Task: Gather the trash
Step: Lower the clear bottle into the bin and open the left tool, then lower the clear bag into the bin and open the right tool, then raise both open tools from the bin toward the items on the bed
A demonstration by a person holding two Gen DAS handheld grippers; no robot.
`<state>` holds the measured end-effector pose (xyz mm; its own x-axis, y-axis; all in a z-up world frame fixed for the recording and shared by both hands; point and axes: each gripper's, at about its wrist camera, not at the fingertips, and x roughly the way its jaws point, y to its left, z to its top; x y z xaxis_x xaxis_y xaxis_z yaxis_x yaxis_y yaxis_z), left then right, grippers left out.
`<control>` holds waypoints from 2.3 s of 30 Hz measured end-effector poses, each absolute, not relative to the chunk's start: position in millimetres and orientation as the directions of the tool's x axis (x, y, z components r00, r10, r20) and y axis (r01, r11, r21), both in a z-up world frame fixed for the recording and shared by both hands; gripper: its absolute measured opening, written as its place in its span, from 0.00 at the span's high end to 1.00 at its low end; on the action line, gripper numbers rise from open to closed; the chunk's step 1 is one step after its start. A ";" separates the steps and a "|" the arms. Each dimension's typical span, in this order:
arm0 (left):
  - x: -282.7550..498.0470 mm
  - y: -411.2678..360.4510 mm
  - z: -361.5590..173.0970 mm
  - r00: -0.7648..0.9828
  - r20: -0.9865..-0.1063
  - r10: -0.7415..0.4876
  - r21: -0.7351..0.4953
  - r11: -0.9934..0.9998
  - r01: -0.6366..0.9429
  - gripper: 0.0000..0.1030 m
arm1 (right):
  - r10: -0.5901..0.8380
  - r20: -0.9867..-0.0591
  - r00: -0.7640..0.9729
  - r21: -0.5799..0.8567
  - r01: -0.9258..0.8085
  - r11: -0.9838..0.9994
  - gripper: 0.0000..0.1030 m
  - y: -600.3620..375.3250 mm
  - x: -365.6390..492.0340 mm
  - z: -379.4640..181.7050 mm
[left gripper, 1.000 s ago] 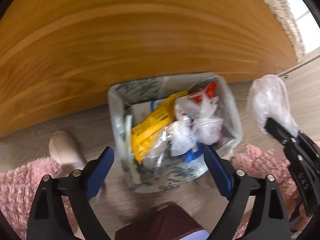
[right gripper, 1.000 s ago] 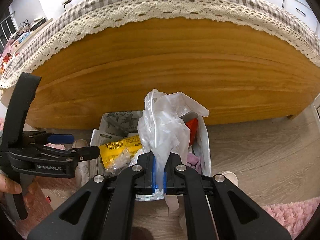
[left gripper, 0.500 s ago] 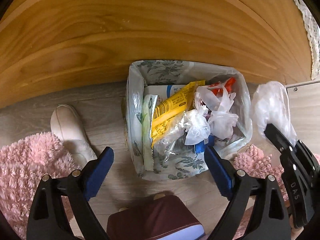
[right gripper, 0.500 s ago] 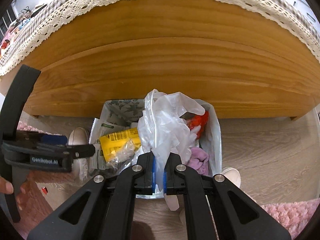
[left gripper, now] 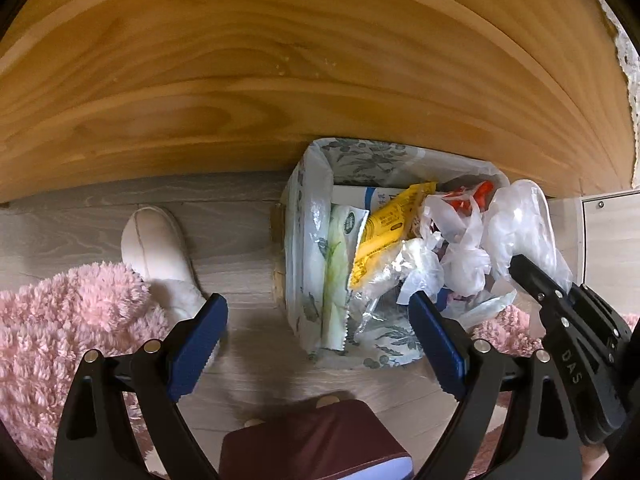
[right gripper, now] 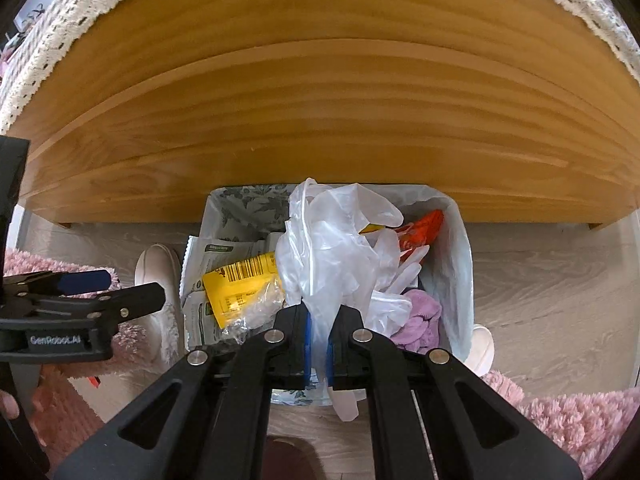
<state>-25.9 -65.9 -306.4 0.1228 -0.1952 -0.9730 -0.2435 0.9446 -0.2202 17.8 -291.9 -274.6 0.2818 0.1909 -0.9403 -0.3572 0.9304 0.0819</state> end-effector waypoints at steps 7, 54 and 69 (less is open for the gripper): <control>-27.6 -63.1 -306.6 0.132 -0.970 -0.203 -0.231 0.940 -0.252 0.14 | 0.172 -0.949 0.265 0.070 -0.353 0.933 0.94 -285.7 20.8 -279.7; -29.0 -62.6 -305.4 0.137 -0.973 -0.187 -0.217 0.942 -0.257 0.14 | 0.148 -0.934 0.324 0.040 -0.317 0.948 0.08 -294.6 17.8 -278.0; -27.7 -58.9 -269.5 0.276 -0.956 -0.101 -0.166 0.961 -0.223 0.14 | 0.180 -0.887 0.425 0.042 -0.315 0.948 0.08 -297.0 19.0 -251.0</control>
